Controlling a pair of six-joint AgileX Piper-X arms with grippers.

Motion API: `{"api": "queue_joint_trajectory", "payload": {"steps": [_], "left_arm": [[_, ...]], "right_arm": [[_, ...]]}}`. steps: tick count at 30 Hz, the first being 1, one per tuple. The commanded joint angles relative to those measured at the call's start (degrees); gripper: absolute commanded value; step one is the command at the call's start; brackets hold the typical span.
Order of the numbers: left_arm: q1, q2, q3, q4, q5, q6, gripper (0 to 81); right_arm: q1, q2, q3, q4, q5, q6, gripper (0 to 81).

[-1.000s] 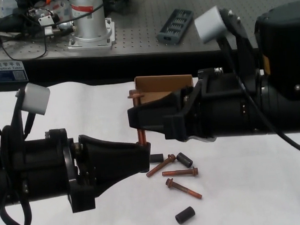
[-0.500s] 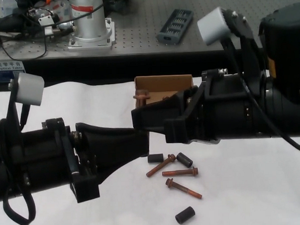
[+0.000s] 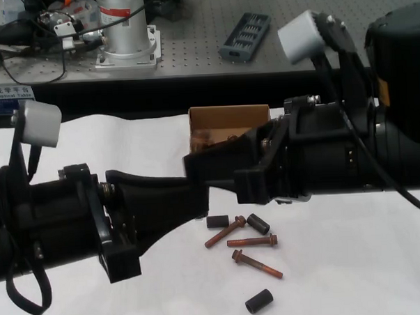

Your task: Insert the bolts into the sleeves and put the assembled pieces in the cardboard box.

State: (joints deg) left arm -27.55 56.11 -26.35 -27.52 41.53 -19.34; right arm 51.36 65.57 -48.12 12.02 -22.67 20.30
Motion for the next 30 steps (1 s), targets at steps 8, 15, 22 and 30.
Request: {"api": "queue_joint_trajectory", "payload": {"steps": [8,15,22,30], "left_arm": [[0.57,-0.53,-1.28,-4.78,-2.25,0.58,0.6],[0.99,-0.53,-1.28,-4.17,-2.25,1.72,0.6],[2.6,0.99,-3.03,4.85,-9.22,4.85,0.6],[2.67,16.7,-17.02,16.85,-10.86,9.6,0.6]], "right_arm": [[0.15,-0.09,0.55,3.9,1.39,0.63,47.3],[-1.26,-3.56,0.55,6.05,1.53,0.11,47.2],[-5.2,-9.42,0.55,16.59,1.53,-7.54,47.2],[-6.22,-13.34,0.55,34.8,4.97,-15.27,47.2]]}}
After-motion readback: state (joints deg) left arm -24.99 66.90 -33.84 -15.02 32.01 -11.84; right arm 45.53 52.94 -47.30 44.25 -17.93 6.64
